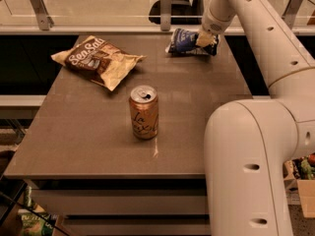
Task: Pick blue chip bag
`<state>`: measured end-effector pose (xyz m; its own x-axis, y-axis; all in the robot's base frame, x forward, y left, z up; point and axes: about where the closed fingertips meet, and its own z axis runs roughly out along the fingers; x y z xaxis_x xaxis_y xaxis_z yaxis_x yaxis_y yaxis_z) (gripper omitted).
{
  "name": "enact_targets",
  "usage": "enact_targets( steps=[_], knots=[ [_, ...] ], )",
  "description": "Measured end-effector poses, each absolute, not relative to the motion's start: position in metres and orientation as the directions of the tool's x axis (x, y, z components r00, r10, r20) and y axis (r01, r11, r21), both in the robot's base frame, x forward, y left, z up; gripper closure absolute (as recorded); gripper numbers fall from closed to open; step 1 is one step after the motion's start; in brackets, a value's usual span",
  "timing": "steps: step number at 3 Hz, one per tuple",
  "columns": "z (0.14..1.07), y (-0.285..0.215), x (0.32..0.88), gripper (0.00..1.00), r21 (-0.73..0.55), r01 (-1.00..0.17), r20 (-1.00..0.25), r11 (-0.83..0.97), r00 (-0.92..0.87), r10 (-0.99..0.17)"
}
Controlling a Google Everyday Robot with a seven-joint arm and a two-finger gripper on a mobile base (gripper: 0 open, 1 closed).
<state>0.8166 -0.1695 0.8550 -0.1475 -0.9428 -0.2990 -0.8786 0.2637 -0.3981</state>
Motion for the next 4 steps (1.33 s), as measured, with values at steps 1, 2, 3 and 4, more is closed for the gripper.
enact_targets(
  steps=[1, 2, 3, 4],
  knots=[
    [0.8555, -0.169, 0.8167, 1.0, -0.397, -0.879, -0.299, 0.263, -0.147, -0.943],
    [0.8554, -0.169, 0.8167, 1.0, -0.397, -0.879, -0.299, 0.263, -0.147, -0.943],
    [0.8554, -0.169, 0.8167, 1.0, -0.397, -0.879, -0.299, 0.263, -0.147, -0.943],
    [0.8554, -0.169, 0.8167, 1.0, -0.397, -0.879, -0.299, 0.263, -0.147, -0.943]
  ],
)
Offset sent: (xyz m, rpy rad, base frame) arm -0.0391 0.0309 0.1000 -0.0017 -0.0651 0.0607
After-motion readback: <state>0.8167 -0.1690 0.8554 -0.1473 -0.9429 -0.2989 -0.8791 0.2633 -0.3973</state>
